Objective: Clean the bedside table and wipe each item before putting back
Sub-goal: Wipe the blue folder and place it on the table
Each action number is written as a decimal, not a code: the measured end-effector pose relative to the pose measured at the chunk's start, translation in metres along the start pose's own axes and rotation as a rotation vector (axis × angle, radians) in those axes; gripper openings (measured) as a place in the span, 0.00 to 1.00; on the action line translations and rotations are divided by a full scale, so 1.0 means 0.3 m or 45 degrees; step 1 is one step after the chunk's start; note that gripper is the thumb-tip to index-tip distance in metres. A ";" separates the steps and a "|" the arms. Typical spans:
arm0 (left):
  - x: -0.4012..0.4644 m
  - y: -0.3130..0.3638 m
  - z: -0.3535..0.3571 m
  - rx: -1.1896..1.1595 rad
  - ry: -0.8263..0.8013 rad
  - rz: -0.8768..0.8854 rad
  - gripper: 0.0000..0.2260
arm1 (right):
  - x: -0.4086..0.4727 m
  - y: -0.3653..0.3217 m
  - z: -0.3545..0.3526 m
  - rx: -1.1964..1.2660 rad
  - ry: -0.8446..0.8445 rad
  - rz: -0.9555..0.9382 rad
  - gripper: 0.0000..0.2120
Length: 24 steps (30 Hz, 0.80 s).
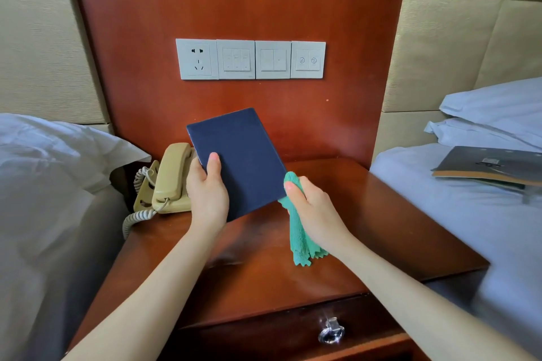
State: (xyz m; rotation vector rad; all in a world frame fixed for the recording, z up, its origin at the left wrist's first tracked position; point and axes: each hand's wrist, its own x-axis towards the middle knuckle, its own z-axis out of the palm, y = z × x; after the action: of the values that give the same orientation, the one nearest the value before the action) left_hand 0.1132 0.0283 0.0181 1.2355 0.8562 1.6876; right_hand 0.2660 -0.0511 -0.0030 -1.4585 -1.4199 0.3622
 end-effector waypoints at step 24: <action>0.016 -0.040 0.009 0.002 -0.464 -0.225 0.09 | 0.195 0.006 -0.189 0.159 0.333 -0.058 0.07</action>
State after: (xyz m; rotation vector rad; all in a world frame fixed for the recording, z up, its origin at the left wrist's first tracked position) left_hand 0.1180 0.0375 0.0100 1.3714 0.7195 1.2708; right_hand 0.3266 -0.0249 0.0445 -1.3175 -1.1969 0.2184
